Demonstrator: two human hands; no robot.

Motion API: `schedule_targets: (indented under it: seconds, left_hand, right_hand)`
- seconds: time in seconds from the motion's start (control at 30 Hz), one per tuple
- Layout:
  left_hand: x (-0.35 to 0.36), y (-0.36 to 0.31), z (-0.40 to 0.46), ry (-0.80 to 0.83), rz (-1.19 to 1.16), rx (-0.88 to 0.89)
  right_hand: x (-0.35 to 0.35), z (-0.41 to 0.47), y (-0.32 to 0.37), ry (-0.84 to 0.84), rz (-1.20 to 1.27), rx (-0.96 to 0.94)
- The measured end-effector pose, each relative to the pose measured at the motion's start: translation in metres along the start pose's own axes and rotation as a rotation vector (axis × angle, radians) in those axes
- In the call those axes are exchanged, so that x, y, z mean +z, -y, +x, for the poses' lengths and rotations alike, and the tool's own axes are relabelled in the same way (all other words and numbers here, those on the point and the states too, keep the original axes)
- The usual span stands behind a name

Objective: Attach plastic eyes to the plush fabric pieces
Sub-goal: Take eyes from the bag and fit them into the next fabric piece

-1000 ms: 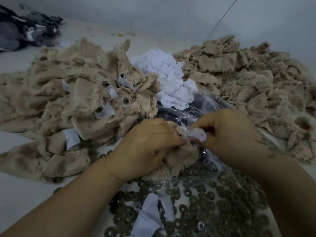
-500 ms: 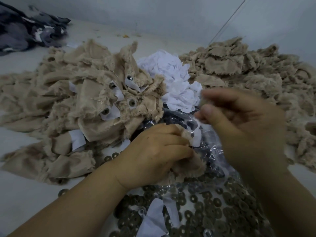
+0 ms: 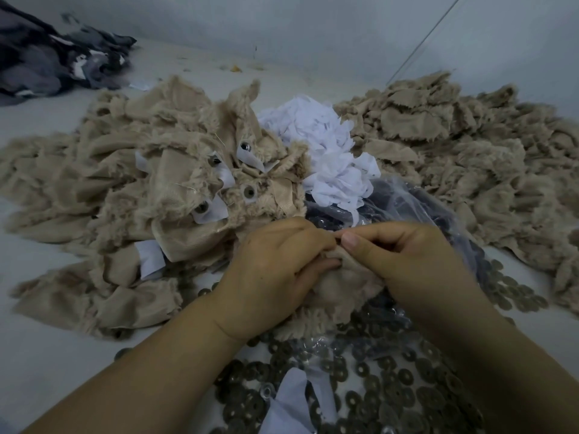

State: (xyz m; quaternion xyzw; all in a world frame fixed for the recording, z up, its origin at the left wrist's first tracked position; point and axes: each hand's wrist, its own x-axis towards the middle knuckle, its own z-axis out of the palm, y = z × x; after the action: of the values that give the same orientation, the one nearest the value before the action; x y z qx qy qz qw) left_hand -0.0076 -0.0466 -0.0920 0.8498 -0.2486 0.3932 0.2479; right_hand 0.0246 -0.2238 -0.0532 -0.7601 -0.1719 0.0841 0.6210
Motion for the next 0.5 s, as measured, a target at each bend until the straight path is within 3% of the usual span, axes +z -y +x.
schedule_targets:
  seconds: [0.17, 0.27, 0.5]
  left_hand:
    - [-0.0043, -0.005, 0.0031, -0.04, -0.097, -0.165]
    - [-0.0021, -0.0044, 0.0029, -0.019, -0.114, -0.118]
    - [0.0018, -0.0049, 0.0001, 0.035, -0.065, -0.041]
  right_hand:
    - [-0.0033, 0.003, 0.0053, 0.096, 0.291, 0.266]
    - [-0.0046, 0.0045, 0.0093, 0.148, 0.392, 0.404]
    - [-0.0022, 0.0001, 0.0101, 0.174, 0.438, 0.44]
